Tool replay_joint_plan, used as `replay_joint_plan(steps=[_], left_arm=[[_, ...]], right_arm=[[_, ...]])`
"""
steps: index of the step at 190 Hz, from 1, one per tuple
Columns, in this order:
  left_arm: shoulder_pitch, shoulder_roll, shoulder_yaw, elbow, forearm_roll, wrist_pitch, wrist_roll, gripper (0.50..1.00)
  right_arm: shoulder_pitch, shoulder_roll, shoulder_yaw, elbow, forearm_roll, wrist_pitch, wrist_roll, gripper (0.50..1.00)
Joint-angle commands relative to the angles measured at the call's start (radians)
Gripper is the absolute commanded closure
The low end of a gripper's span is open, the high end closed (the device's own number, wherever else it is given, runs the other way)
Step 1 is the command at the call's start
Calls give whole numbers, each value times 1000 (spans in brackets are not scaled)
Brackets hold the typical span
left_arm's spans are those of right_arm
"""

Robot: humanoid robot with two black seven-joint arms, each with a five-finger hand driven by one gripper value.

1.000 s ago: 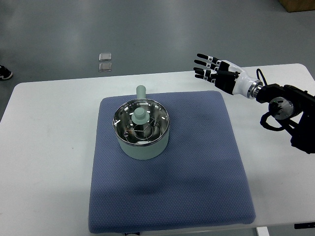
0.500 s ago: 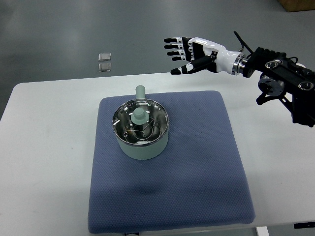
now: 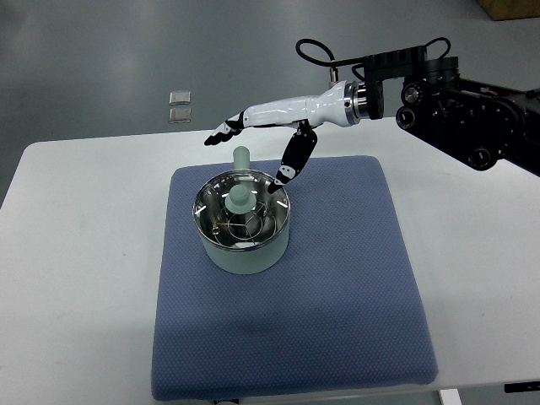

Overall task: Open lid and place right of pot
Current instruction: 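Lower the right hand and close its fingers around the green knob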

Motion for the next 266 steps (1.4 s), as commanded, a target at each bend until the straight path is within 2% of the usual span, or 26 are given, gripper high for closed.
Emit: replay_joint_plan(steps=[1,46,68,92,113,128,142,151,163,186,266], left_arm=[[0,0,0,0,0,0,0,500],[0,0,0,0,0,0,0,500],[0,0,1,0,0,0,0,500],[0,0,1,-1,0,-2,0,500],[0,0,0,0,0,-2,0,500],[0,0,0,0,0,-1,0,500],[0,0,0,0,0,-2,0,500],[0,0,0,0,0,-2,0,500],[0,0,1,-1,0,-2,0,500],[0,0,0,0,0,-2,0,500],[0,0,1,-1,0,-2,0,500]], right_arm=[[54,27,-103,5,-55,-54,3,568],[104,98,-193,-21,-72,-87,-8,570],[115,150,-210,-85,-92,-84,-44,570],[141,170,-264,-121,-94,-83,-46,574],[143,168,-302,-127,-94,-86,-46,593],[144,168,-307,-125,-94,-86,-46,634],[143,170,-307,-125,-94,-86,-46,634],[143,168,-305,-125,-94,-87,-43,666],[143,163,-302,-125,-94,-87,-41,675],[144,159,-298,-124,-92,-87,-35,732],[134,160,-292,-124,-86,-116,-34,742]])
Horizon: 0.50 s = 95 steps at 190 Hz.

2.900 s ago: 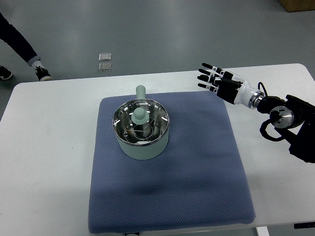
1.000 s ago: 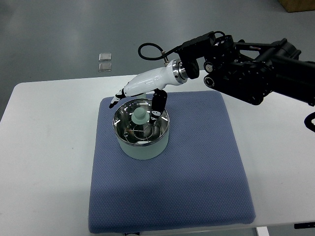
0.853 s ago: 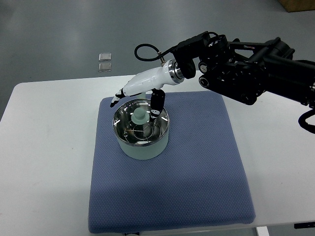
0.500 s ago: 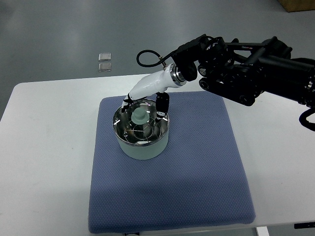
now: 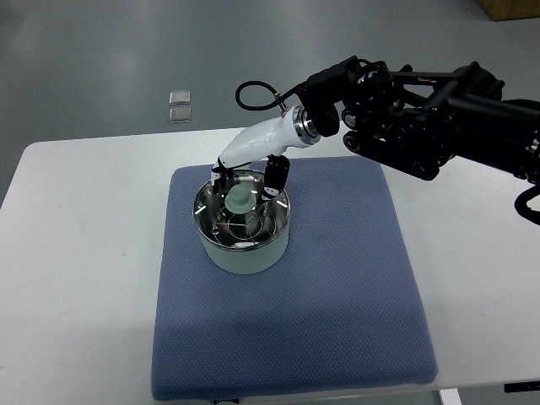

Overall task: Open lid and place right of pot
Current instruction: 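Lower the right hand and close its fingers around the green knob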

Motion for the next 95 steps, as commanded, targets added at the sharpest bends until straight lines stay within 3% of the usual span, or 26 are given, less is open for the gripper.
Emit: replay_joint_plan(steps=[1,43,66,95], left_arm=[[0,0,1,-1,0,0,0,500],[0,0,1,-1,0,0,0,500],[0,0,1,0,0,0,0,500],[0,0,1,0,0,0,0,500]], right_arm=[[-3,0,0,1,2,-7,0,742],[-20,0,5,1,12,-30,6,807],[-23,3,5,2,11,-33,14,818],[-29,-1,5,2,11,-36,15,887]])
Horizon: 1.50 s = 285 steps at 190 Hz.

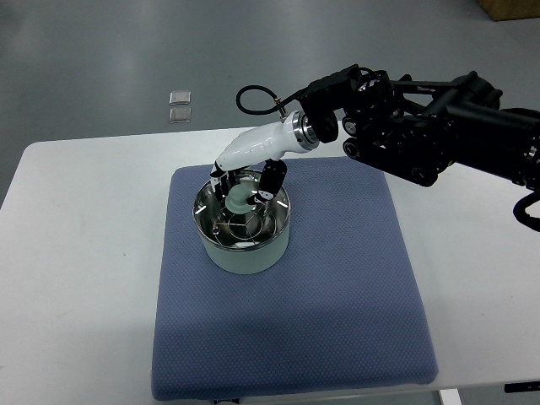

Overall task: Open lid and place right of pot
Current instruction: 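Lower the right hand and close its fingers around the green knob, then lift the glass lid off the pot with the right hand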

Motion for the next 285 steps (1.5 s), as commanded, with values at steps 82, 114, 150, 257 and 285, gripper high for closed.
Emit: replay_joint_plan(steps=[82,114,150,257,285], left_arm=[[0,0,0,1,0,0,0,500],[0,0,0,1,0,0,0,500],[0,0,-1,-1,0,0,0,500],[0,0,-1,1,0,0,0,500],[0,0,-1,1,0,0,0,500]], right_arm=[[-26,-9,0,0,1,-14,4,1000],[-30,-22,1,0,3,-37,44,1000],[-26,-26,24,0,10,-34,45,1000],[-25,-31,37,0,26,-39,62,1000],[-19,-34,58,1,30,-31,62,1000]])
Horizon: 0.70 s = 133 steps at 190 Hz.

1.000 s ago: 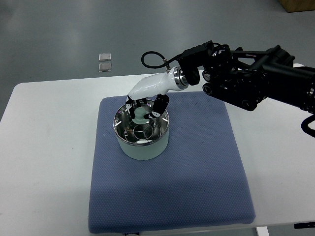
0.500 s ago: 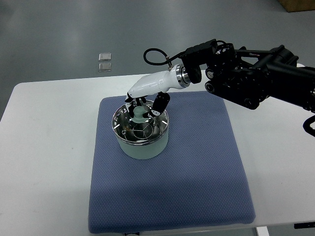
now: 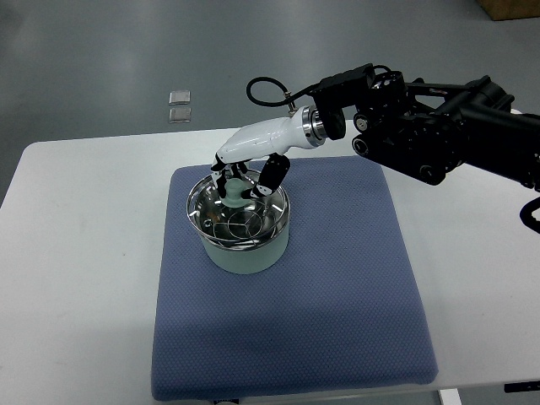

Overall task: Open lid and place right of pot
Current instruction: 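Lift the glass lid off the pot with the right hand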

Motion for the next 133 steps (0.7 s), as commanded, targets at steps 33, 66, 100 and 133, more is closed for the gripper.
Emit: replay_joint_plan(steps=[33,66,100,133], left_arm=[[-1,0,0,0,-2,0,0,500],[-1,0,0,0,0,0,0,500],[-1,0,0,0,0,0,0,500],[-1,0,0,-2,0,0,0,500]], right_arm=[[25,-18,9,4,5,12,14,1000],[43,-54,9,10,5,29,28,1000],[54,-89,9,10,5,38,35,1000],[46,-170,8,14,12,40,49,1000]])
